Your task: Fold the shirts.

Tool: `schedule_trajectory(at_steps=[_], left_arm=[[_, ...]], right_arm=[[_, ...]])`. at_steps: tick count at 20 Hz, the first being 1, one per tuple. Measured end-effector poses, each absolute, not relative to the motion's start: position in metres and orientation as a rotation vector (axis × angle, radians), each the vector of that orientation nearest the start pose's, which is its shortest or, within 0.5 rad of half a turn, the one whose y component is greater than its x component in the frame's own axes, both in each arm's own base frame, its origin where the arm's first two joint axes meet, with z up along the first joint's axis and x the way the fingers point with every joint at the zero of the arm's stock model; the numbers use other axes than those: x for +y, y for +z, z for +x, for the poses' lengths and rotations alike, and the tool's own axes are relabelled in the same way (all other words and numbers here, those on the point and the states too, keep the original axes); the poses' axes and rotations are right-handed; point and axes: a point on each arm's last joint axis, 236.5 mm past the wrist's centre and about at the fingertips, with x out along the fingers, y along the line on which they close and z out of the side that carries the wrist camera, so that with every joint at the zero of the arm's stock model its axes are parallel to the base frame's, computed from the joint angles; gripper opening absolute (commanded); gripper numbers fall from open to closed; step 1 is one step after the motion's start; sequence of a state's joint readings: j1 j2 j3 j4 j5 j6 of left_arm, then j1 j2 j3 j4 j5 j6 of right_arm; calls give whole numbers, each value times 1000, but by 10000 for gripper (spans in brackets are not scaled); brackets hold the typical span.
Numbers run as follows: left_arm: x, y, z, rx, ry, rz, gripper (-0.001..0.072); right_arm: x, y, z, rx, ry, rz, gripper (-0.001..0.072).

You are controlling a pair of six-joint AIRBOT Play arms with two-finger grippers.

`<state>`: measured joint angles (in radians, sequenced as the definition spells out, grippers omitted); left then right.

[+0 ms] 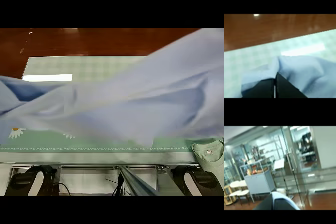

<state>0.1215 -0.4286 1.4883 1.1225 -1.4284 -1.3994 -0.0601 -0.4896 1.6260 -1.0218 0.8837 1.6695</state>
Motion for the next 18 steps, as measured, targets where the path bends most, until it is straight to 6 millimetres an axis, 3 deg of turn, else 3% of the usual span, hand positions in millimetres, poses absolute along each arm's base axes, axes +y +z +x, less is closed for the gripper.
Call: schedule_trajectory(at_steps=[3,6,9,14,18], left_arm=[[-91,362,154,398,-359,-84,25],[-95,333,153,513,-367,-158,24],[-97,282,164,682,-366,-244,24],[-96,166,191,986,-341,-380,25],[-89,108,238,1055,-290,-456,25]], right_arm=[[83,546,165,-226,398,358,29],[75,508,205,-44,332,310,29],[68,443,259,228,277,263,29],[57,320,370,640,237,233,30],[51,213,446,883,219,254,30]])
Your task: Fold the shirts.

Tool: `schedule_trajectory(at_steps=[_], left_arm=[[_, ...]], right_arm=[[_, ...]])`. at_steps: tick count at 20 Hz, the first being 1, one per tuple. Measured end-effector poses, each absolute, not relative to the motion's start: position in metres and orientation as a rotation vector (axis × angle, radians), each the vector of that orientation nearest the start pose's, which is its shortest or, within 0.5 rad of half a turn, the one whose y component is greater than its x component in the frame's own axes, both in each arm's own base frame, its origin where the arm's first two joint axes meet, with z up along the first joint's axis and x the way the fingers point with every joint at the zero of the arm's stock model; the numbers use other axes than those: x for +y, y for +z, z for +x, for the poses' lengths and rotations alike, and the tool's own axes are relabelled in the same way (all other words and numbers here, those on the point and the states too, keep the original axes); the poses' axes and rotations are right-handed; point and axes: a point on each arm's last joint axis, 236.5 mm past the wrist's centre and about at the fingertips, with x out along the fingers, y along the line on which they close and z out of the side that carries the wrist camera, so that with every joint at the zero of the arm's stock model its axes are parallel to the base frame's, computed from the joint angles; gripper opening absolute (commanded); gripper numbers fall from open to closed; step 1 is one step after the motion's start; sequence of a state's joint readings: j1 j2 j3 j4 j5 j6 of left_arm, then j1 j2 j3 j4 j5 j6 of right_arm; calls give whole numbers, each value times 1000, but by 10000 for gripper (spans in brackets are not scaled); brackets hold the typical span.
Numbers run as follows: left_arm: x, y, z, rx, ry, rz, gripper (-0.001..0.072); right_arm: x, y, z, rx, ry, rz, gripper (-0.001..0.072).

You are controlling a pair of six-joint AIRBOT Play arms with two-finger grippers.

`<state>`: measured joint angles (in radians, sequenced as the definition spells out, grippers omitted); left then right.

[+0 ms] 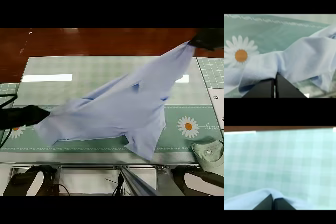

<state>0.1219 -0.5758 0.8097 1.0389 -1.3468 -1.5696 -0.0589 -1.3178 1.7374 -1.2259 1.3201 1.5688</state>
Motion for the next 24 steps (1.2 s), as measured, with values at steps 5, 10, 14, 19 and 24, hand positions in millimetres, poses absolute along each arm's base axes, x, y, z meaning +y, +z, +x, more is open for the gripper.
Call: schedule_trajectory(at_steps=[5,10,14,19,24], left_arm=[[-67,42,317,1070,-204,-483,25],[-55,-24,359,1160,-220,-394,26],[-51,-51,376,1201,-237,-357,55],[-34,-49,375,1265,-255,-250,473],[34,-22,338,1392,-68,-277,473]], right_arm=[[61,123,505,998,235,354,30],[66,78,535,1017,232,428,31],[73,43,532,1106,247,422,35],[75,37,515,1175,285,390,361],[13,58,449,1338,176,160,362]])
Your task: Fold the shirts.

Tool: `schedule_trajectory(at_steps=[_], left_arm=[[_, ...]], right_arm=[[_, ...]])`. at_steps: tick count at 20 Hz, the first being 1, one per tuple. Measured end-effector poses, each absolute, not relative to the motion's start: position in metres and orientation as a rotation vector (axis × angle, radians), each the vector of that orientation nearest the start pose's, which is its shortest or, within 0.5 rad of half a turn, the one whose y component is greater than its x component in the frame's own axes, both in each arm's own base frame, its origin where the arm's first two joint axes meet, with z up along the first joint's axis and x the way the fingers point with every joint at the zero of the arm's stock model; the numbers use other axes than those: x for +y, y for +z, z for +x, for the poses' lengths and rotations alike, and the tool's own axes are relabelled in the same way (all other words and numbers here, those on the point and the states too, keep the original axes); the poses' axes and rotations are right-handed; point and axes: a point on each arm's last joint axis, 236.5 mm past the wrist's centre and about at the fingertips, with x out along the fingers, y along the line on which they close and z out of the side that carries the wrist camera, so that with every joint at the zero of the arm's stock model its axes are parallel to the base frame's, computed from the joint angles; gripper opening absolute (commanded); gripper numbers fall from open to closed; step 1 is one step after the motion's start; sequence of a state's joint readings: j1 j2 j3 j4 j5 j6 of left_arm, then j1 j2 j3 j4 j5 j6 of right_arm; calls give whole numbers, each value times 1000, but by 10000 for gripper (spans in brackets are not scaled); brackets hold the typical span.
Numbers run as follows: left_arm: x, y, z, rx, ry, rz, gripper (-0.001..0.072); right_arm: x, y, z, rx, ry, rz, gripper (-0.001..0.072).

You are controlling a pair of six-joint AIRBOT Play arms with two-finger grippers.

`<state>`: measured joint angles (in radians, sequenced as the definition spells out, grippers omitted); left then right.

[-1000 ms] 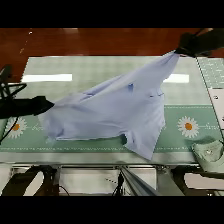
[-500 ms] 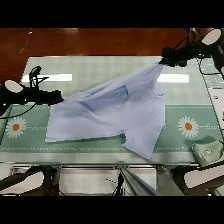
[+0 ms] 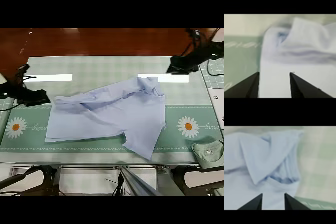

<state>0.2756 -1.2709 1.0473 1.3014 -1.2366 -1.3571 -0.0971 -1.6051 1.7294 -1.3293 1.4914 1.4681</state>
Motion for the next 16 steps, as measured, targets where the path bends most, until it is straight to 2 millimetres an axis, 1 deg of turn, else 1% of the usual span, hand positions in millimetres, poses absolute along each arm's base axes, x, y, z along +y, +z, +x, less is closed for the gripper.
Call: schedule_trajectory(at_steps=[1,2,3,4,5,6,8,10,11,12,16], left_arm=[[44,-20,327,1410,-38,-302,474],[53,-21,311,1444,-9,-330,474],[59,-26,291,1487,18,-370,474],[62,-32,273,1531,32,-412,475],[62,-39,253,1580,38,-459,482],[57,-47,235,1626,28,-509,487],[47,-58,208,1686,-8,-581,488],[42,-66,198,1701,-27,-618,496],[41,-69,196,1699,-30,-626,553],[39,-71,196,1690,-31,-638,553],[34,-84,188,1708,-37,-669,553]], right_arm=[[-6,63,438,1352,119,104,385],[-23,69,429,1350,68,71,433],[-34,70,421,1351,38,63,436],[-40,69,414,1349,25,82,478],[-41,66,410,1340,33,112,484],[-38,60,407,1336,61,151,484],[-28,48,402,1328,123,211,483],[-21,37,398,1325,164,240,482],[-18,34,398,1319,181,253,482],[-16,30,398,1317,192,263,482],[-6,31,407,1262,229,305,471]])
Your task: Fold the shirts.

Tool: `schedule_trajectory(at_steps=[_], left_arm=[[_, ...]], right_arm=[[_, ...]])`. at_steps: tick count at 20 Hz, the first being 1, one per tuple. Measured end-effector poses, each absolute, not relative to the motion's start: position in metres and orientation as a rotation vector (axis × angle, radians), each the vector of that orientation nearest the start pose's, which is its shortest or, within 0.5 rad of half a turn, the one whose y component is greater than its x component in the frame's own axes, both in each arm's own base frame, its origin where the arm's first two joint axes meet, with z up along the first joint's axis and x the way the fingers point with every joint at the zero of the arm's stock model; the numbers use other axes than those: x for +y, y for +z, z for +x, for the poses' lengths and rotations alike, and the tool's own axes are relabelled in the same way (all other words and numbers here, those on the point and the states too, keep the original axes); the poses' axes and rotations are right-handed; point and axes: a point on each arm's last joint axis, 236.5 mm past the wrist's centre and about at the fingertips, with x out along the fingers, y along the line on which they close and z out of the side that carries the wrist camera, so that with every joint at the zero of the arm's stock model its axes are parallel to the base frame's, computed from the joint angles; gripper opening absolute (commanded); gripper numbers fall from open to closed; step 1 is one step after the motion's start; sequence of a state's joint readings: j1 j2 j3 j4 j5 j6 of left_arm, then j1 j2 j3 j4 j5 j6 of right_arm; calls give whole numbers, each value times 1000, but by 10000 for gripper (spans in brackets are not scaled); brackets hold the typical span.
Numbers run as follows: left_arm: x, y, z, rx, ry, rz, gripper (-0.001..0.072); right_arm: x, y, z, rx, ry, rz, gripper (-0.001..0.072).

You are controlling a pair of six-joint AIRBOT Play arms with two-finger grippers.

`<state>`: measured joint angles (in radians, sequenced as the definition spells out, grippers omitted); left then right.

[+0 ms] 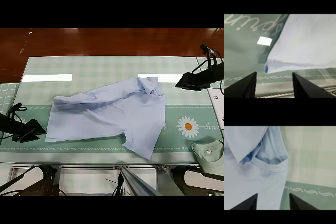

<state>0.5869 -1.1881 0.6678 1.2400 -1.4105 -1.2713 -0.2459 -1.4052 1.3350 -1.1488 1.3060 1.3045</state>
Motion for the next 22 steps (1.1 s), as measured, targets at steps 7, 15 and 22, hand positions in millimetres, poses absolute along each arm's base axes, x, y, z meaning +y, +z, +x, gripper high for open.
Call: schedule_trajectory(at_steps=[7,15,22], left_arm=[[8,-106,199,1666,-73,-776,545],[-31,-120,209,1694,-197,-813,25],[-34,-115,200,1707,-283,-765,24]], right_arm=[[5,39,412,1219,265,347,471],[-9,46,390,1260,222,286,471],[-24,-22,286,1480,104,443,581]])
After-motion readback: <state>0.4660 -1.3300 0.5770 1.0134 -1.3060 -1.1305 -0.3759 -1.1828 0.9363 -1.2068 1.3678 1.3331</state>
